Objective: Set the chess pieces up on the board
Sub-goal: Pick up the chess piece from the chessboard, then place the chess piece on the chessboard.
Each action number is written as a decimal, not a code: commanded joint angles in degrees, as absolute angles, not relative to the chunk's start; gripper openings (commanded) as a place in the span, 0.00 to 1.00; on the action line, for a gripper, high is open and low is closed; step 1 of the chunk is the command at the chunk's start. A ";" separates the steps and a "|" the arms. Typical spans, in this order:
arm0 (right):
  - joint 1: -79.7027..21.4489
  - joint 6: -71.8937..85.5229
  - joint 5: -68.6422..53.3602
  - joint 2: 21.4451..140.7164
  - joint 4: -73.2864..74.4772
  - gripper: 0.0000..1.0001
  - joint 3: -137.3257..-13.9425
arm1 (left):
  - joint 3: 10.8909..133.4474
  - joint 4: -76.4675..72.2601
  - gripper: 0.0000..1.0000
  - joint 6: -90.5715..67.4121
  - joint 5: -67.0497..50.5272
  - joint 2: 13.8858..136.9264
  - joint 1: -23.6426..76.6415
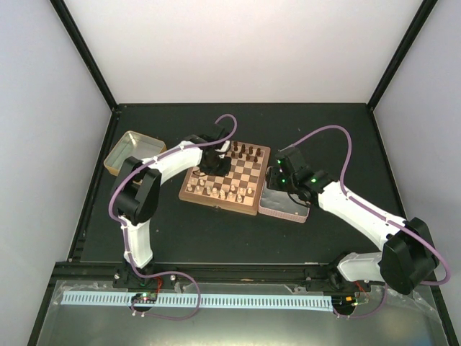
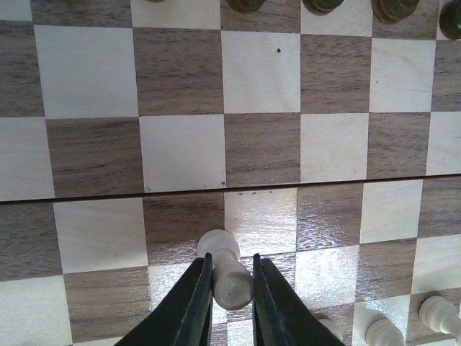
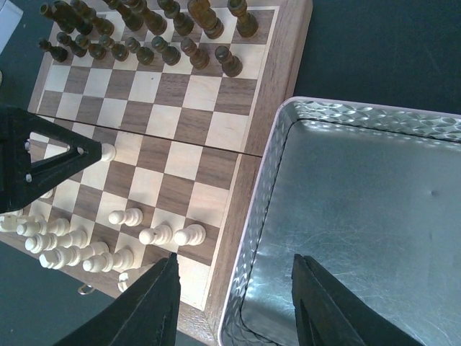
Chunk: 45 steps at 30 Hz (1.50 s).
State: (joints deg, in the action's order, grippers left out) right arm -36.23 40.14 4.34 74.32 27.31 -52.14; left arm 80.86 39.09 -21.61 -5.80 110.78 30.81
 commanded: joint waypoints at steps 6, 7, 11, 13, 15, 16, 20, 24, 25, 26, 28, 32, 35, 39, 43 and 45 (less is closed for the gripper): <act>-35.88 39.81 4.83 74.27 26.35 0.43 -51.68 | 83.45 39.54 0.24 -20.41 -4.83 112.21 30.57; -35.91 39.80 4.81 74.27 26.32 0.43 -51.60 | 83.42 39.43 0.25 -20.33 -4.88 112.31 30.56; -35.93 39.81 4.89 74.27 26.45 0.43 -51.59 | 83.17 38.12 0.20 -19.91 -4.91 112.40 30.57; -35.89 39.81 4.88 74.18 26.45 0.43 -51.59 | 83.16 37.63 0.15 -19.71 -4.89 112.49 30.57; -35.91 39.81 5.00 74.09 26.46 0.43 -51.59 | 83.08 37.13 0.10 -19.47 -4.79 112.23 30.57; -35.93 39.81 5.09 74.03 26.50 0.43 -51.59 | 82.91 36.86 0.08 -19.31 -4.87 111.91 30.63; -35.88 39.89 5.61 73.57 26.71 0.43 -51.35 | 81.78 36.14 0.07 -18.77 -6.20 109.08 31.42; -35.93 40.44 6.85 72.58 26.51 0.43 -50.82 | 80.42 36.84 0.07 -18.96 -6.76 104.35 33.97; -35.85 40.66 7.11 72.25 26.39 0.43 -50.58 | 80.02 37.10 0.07 -19.10 -6.65 103.23 34.78; -35.76 40.83 7.34 71.97 26.28 0.43 -50.32 | 79.63 37.66 0.07 -19.37 -6.50 101.98 36.00; -35.47 41.23 7.42 71.62 26.11 0.43 -49.76 | 78.86 38.16 0.07 -19.81 -6.30 99.44 38.08; -34.48 42.48 6.70 71.04 25.39 0.43 -48.33 | 77.67 39.64 0.08 -20.74 -5.48 95.79 42.67; -32.88 44.14 5.71 70.27 24.77 0.43 -46.57 | 77.28 41.12 0.08 -21.60 -3.70 94.96 46.45; -30.22 46.58 5.21 68.27 24.25 0.43 -44.01 | 76.75 42.30 0.08 -22.69 -1.51 95.66 50.12; -27.28 48.79 4.54 65.70 23.82 0.43 -41.17 | 76.94 43.07 0.08 -23.93 -0.10 98.41 51.68; -26.25 49.37 4.33 64.51 23.66 0.42 -40.20 | 76.95 42.88 0.08 -24.20 0.12 99.48 52.15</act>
